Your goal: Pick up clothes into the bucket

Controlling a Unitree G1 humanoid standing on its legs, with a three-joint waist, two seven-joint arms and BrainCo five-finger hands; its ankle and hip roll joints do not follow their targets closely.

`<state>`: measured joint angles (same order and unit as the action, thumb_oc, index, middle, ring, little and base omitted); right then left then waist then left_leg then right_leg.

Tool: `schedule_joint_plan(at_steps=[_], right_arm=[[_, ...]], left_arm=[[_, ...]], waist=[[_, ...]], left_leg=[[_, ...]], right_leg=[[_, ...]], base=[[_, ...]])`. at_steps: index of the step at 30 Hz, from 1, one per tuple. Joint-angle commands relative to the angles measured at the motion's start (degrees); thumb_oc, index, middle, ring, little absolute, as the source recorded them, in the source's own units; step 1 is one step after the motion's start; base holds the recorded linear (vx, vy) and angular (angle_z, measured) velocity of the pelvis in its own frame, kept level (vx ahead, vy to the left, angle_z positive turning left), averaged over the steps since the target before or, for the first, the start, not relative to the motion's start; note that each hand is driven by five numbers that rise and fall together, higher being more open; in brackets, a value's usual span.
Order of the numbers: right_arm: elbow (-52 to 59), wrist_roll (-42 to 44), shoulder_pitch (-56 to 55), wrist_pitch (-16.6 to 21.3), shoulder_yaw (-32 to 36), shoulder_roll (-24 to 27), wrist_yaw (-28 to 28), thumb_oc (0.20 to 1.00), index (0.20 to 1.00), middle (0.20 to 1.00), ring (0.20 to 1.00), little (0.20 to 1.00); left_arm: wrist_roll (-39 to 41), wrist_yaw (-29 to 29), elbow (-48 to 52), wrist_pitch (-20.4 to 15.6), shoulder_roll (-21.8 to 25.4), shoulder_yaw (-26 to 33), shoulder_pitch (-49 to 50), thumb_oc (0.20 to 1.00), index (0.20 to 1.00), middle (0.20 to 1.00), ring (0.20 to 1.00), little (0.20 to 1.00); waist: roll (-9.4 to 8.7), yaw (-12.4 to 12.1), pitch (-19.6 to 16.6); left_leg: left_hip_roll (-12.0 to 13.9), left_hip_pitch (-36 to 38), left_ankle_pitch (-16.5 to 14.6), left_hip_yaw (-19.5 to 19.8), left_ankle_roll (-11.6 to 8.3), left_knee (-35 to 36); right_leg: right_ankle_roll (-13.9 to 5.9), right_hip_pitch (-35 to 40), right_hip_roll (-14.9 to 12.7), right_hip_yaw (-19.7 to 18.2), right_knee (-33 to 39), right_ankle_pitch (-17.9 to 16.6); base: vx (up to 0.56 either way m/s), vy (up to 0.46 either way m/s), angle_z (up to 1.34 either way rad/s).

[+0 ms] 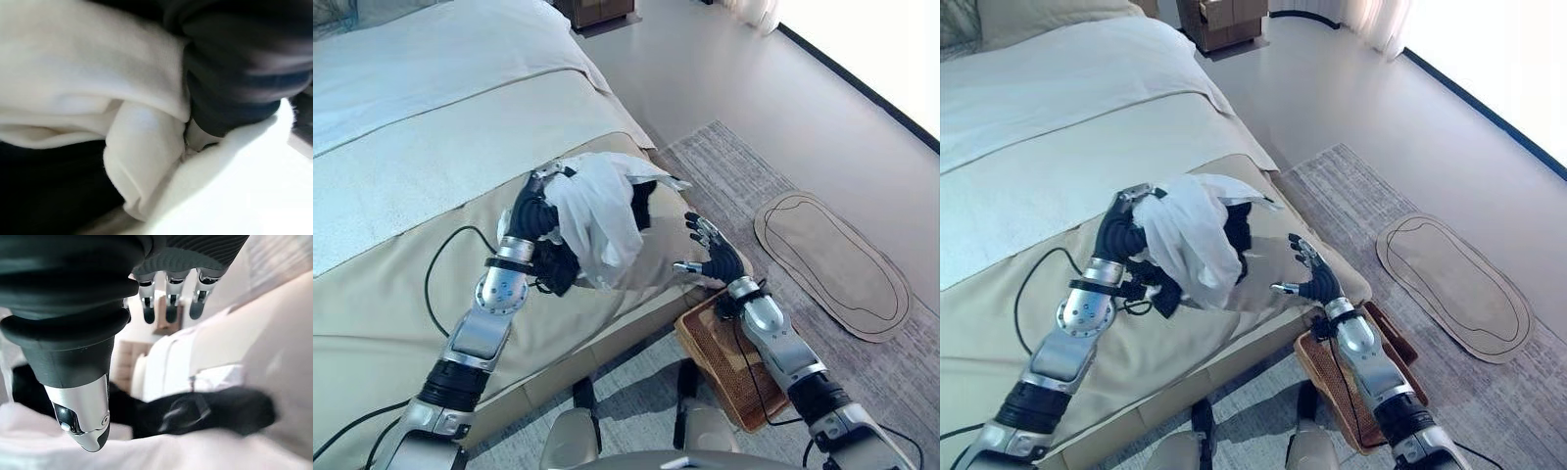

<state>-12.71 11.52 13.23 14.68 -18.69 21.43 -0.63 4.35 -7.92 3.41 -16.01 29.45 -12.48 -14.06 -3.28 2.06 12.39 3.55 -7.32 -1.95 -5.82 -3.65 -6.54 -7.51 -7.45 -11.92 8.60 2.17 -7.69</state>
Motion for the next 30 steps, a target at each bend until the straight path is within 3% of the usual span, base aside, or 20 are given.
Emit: schedule_joint_plan(at_steps=[1, 9, 13, 21, 25, 30], right_arm=[[4.8, 3.1, 0.1, 2.8, 0.6, 0.6, -1.2, 1.000, 1.000, 1.000, 1.000, 1.000], [8.6, 3.9, -1.3, 3.9, 6.3, 2.4, -0.6, 1.000, 1.000, 1.000, 1.000, 1.000], [12.9, 7.4, -2.1, 4.3, 7.8, 2.1, -2.4, 1.000, 1.000, 1.000, 1.000, 1.000], [14.1, 7.0, -3.0, 3.9, 7.3, 1.7, -2.3, 1.000, 1.000, 1.000, 1.000, 1.000], [13.2, 7.4, -5.6, 3.4, 7.5, 1.7, -3.1, 1.000, 1.000, 1.000, 1.000, 1.000], [11.3, 9.9, -9.1, 2.9, 6.4, 1.8, -5.1, 1.000, 1.000, 1.000, 1.000, 1.000]], left_arm=[[5.7, 2.9, 3.5, -5.7, -0.3, -1.1, -0.2, 0.200, 0.200, 0.200, 0.200, 0.200], [0.3, 4.6, -2.7, -4.9, 1.1, -2.5, 3.2, 0.200, 0.200, 0.200, 0.200, 0.200], [-12.6, 3.0, -7.2, -3.7, 2.8, -3.7, 3.5, 0.200, 0.200, 0.200, 0.200, 0.200], [-19.4, 0.3, -14.6, -2.2, 2.6, -2.7, 2.6, 0.200, 0.200, 0.200, 0.200, 0.200], [-23.6, -3.3, -18.3, -1.0, 5.8, 0.9, 0.4, 0.200, 0.200, 0.200, 0.200, 0.200], [-28.3, -9.8, -25.6, 2.0, 13.5, 4.0, -7.0, 0.200, 0.200, 0.200, 0.200, 0.200]], waist=[[-0.75, -1.0, -4.5], [-0.85, -0.9, -6.3], [-1.02, -0.7, -7.3], [-1.00, -0.3, -8.6], [-0.84, 0.0, -9.4], [-0.58, 0.8, -10.1]], left_leg=[[0.7, -2.6, 0.9, 6.0, 0.18, 0.4], [0.7, 0.8, 0.2, 5.4, 0.25, 1.5], [0.9, 2.6, -0.1, 4.8, 0.27, 2.3], [1.0, 4.3, 0.0, 4.1, 0.31, 3.4], [0.8, 4.9, 0.1, 3.9, 0.19, 4.1], [0.8, 5.6, 0.4, 3.4, -0.07, 4.7]], right_leg=[[-2.66, 0.8, -1.9, 0.1, -4.1, 3.6], [-2.83, 3.7, -1.7, 0.4, -3.3, 4.2], [-2.95, 4.9, -1.4, 0.1, -2.8, 4.4], [-2.97, 6.0, -1.3, -0.1, -2.3, 4.5], [-3.04, 6.4, -1.2, 0.0, -2.0, 4.5], [-3.20, 6.6, -1.3, 0.1, -1.8, 4.3]], base=[[0.05, -0.009, -0.01], [0.07, -0.007, -0.02], [0.04, -0.002, -0.02], [0.01, 0.000, -0.02], [0.01, 0.002, -0.02], [0.00, 0.002, -0.01]])
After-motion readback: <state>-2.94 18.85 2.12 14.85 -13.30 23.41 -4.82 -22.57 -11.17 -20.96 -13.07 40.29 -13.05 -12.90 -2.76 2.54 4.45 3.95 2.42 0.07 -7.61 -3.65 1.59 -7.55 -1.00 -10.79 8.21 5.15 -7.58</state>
